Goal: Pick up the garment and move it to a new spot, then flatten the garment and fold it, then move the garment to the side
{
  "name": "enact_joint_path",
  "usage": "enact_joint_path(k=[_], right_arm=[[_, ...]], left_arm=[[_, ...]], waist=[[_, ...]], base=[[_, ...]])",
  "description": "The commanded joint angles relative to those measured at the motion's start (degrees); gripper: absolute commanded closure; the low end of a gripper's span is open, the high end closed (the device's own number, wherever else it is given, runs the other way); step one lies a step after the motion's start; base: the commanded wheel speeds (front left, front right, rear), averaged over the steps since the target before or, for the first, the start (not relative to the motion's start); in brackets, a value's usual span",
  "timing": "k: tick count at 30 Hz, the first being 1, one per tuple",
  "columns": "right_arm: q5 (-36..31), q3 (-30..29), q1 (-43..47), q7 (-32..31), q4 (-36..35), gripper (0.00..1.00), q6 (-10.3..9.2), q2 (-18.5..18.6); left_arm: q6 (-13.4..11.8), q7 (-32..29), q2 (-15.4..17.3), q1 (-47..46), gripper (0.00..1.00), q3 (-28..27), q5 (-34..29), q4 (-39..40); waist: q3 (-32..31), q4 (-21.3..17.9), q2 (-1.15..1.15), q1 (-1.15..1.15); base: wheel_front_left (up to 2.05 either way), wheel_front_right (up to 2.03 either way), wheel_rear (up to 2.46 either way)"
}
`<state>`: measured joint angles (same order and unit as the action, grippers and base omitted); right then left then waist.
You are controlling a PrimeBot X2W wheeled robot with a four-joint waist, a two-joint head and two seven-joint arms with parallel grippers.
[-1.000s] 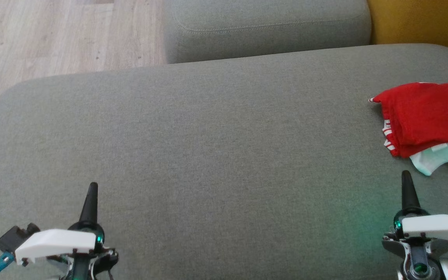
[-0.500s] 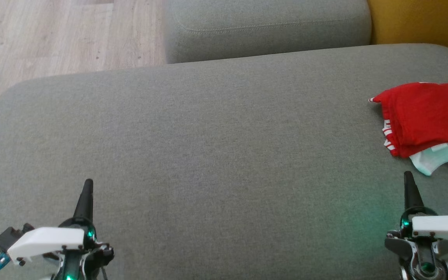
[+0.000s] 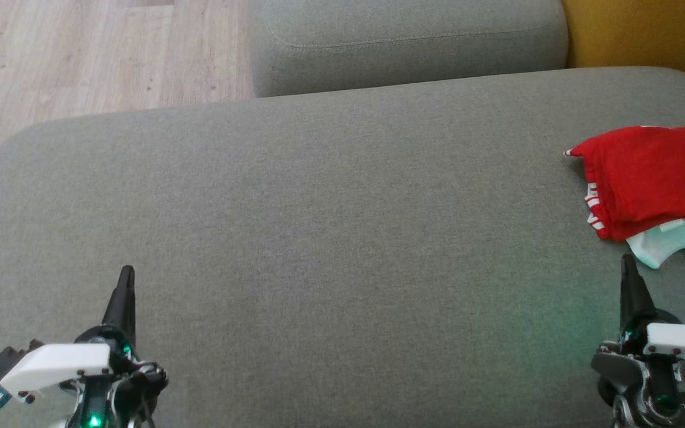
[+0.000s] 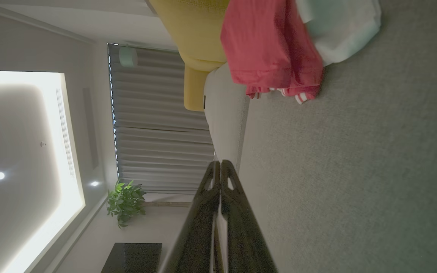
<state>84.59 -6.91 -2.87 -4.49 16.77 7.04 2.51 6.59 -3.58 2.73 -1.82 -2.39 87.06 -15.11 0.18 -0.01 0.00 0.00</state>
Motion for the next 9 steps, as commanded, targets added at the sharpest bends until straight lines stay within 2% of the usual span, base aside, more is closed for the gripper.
enact_joint_path(k=[1,9], right_arm=[[1.57,0.82,-3.01,-0.52,-2.49,1.00,0.42,0.34],[7.58,0.38,-3.31,-2.00,-2.75,1.00,0.45,0.37]], left_arm=[[0.43,-0.57,0.90,-3.60,1.00,-1.98,1.21,1.52],[0.90,-2.09,0.90,-4.28,1.00,-3.11,5.95,1.09]], waist=[[0.00,0.00,0.00,0.00],[0.00,0.01,0.00,0.00]], base=[[0.00,0.00,0.00],[0.00,0.00,0.00]])
